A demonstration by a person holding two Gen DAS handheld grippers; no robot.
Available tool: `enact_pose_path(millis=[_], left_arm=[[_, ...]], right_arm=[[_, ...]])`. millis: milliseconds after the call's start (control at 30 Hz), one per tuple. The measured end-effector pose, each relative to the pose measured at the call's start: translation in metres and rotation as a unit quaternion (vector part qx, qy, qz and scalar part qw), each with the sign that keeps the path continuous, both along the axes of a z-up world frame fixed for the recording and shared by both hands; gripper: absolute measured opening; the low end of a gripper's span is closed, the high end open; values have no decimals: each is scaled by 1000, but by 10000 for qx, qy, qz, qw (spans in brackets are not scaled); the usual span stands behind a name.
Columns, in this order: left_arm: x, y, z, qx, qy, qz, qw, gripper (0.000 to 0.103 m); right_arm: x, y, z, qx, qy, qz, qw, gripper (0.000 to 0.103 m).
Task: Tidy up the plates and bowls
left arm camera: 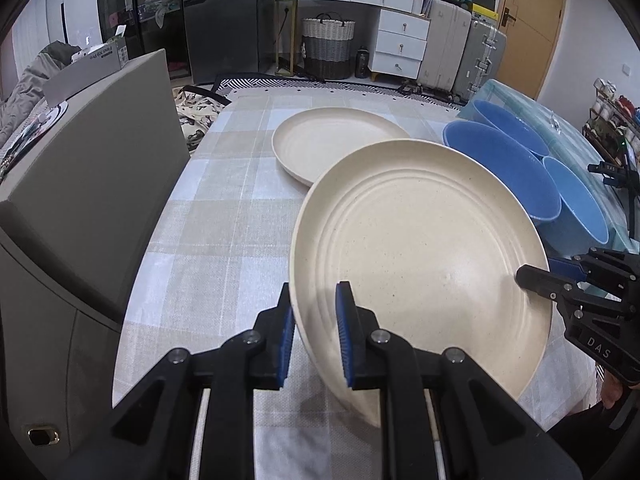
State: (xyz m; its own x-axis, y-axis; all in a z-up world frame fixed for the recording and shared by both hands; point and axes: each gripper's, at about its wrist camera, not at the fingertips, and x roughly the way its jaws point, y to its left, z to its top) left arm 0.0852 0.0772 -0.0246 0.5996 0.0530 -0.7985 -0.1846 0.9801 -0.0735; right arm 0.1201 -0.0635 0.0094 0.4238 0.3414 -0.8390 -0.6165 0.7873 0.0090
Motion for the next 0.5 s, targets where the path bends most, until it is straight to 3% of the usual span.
enact_pose_path(millis=[500], left_arm=[[2, -13, -18, 116, 320, -152, 9993, 17]], right_arm=[[3, -1, -17, -311, 205, -90, 9993, 19]])
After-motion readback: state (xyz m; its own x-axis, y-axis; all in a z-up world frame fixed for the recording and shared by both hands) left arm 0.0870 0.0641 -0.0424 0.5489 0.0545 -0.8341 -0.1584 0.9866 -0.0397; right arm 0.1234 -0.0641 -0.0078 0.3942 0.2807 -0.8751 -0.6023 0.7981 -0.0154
